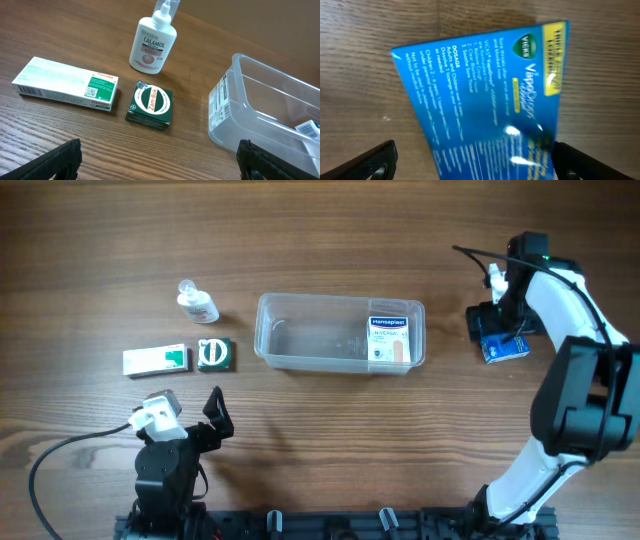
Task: Pack container
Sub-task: 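Lower the right gripper and grasp the blue Vicks box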
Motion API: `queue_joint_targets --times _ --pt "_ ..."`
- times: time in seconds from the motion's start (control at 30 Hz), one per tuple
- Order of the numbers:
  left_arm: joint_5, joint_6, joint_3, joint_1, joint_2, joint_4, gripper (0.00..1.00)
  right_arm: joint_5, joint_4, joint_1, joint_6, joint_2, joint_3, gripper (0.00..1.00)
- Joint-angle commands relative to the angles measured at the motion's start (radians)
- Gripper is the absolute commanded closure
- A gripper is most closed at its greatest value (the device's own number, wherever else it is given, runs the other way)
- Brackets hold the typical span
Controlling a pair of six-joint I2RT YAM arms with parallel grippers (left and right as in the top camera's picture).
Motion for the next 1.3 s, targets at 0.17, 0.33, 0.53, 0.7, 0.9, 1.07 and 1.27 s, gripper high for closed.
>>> queue_joint_targets --times 0.17,0.33,0.53,0.7,0.9,1.07,1.27 --pt "0.008 0.020 -0.002 0.008 -0.009 0.003 0.00 -0.031 0.013 -0.021 0.152 0.063 -0.013 0.04" --pt "0.008 0.020 -0.002 0.008 -0.009 0.003 0.00 -0.036 0.002 -0.022 0.175 0.077 -0.013 0.03" --pt "0.008 0.020 -0.002 0.008 -0.009 0.003 0.00 -0.036 -0.002 -0.022 0.179 0.079 -0.013 0.06" --pt "0.008 0.020 -0.002 0.008 -0.009 0.003 0.00 0.005 -0.004 -0.022 0.201 0.079 -0.013 0.00" --pt "0.008 0.020 -0.002 0.008 -0.009 0.003 0.00 0.080 0.008 -0.023 0.252 0.065 -0.004 0.00" --pt "0.008 0.020 -0.002 0.008 -0.009 0.003 0.00 0.092 0.055 -0.023 0.249 0.036 -0.004 0.00" --pt "0.008 0.020 -0.002 0.008 -0.009 0.003 0.00 0.003 0.124 -0.023 0.193 -0.057 -0.004 0.00"
